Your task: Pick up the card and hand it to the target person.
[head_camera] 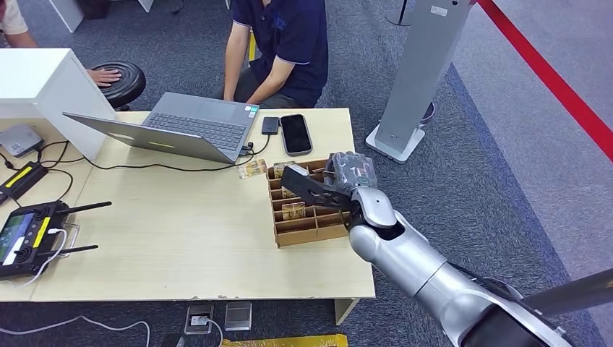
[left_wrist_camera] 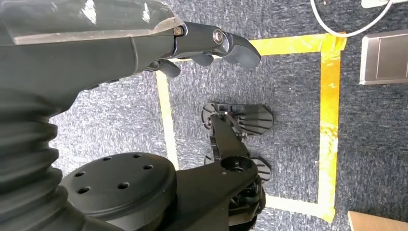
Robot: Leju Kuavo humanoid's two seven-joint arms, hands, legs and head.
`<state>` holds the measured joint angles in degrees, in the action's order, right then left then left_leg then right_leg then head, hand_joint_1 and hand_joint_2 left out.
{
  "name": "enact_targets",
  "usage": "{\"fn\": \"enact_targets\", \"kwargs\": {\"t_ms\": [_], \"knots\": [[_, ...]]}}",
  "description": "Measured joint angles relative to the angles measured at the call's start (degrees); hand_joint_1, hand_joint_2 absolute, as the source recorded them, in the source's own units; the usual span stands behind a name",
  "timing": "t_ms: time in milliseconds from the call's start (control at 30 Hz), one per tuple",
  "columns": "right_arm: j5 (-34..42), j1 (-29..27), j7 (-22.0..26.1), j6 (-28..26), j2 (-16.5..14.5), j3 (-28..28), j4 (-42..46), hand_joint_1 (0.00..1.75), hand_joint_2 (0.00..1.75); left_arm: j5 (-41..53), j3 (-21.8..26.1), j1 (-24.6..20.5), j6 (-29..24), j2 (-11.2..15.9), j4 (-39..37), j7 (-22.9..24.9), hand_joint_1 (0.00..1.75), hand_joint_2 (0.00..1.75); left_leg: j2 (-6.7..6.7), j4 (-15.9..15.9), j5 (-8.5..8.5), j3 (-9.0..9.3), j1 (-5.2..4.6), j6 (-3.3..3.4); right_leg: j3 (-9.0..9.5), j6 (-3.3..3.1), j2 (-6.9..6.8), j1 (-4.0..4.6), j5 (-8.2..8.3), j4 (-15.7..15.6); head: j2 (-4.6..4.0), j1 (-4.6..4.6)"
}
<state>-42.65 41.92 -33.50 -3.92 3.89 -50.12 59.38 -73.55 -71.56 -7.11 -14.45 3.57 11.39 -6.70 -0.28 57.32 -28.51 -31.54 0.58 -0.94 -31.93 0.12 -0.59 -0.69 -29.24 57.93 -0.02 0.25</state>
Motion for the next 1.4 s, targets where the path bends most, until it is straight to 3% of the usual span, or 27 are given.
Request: {"fn": "enact_targets", "kwargs": {"t_ms": [433, 633, 867, 1033, 1167, 1400], "knots": [[-1.0, -0.3, -3.8, 2.4, 6.1, 2.3, 20.7, 1.40, 1.75, 0.5, 0.0, 0.2, 0.2, 0.2, 0.0, 0.2, 0.00, 1.75, 0.01, 0.0, 0.00, 0.02, 0.00, 0.00, 0.00, 0.00, 0.01, 0.00, 0.00, 0.0, 0.00, -0.01], [-5.2, -0.9, 2.0, -4.3, 6.4, 2.5, 23.0, 1.40, 1.75, 1.5, 0.0, -0.3, 0.8, 0.2, 0.0, 0.7, 0.00, 1.75, 0.01, 0.0, 0.00, -0.01, 0.00, 0.00, 0.01, 0.00, 0.00, 0.00, 0.00, 0.0, 0.00, -0.01], [-8.7, -0.4, 14.4, -20.7, 4.3, 2.5, 16.3, 1.40, 1.75, 2.9, -0.1, -1.8, 1.5, -0.2, 0.0, 1.3, 0.00, 1.75, -0.03, 0.0, 0.00, -0.04, 0.00, 0.00, 0.03, 0.00, -0.02, 0.00, 0.00, 0.0, 0.00, 0.01], [-9.4, 0.7, 18.7, -29.9, 2.1, 2.5, 7.7, 1.40, 1.75, 3.1, -0.2, -2.5, 1.6, -0.5, 0.0, 1.4, 0.00, 1.75, -0.05, 0.0, 0.00, -0.04, 0.00, 0.00, 0.03, 0.00, -0.02, 0.00, 0.00, 0.0, 0.00, 0.05], [-9.4, 1.3, 20.0, -33.3, 0.2, 2.6, 1.8, 1.40, 1.75, 3.0, -0.3, -2.7, 1.3, -0.6, 0.0, 1.4, 0.00, 1.75, -0.04, 0.0, 0.00, -0.05, 0.00, 0.00, 0.01, 0.00, -0.02, 0.00, 0.00, 0.0, 0.00, -0.02], [-9.4, 2.2, 20.5, -33.9, -2.3, 2.6, -4.7, 1.40, 1.75, 2.5, -0.3, -2.6, 1.2, -0.6, 0.0, 1.3, 0.00, 1.75, -0.04, 0.0, 0.00, -0.05, 0.00, 0.00, 0.01, 0.00, -0.02, 0.00, 0.00, 0.0, 0.00, 0.00]]}}
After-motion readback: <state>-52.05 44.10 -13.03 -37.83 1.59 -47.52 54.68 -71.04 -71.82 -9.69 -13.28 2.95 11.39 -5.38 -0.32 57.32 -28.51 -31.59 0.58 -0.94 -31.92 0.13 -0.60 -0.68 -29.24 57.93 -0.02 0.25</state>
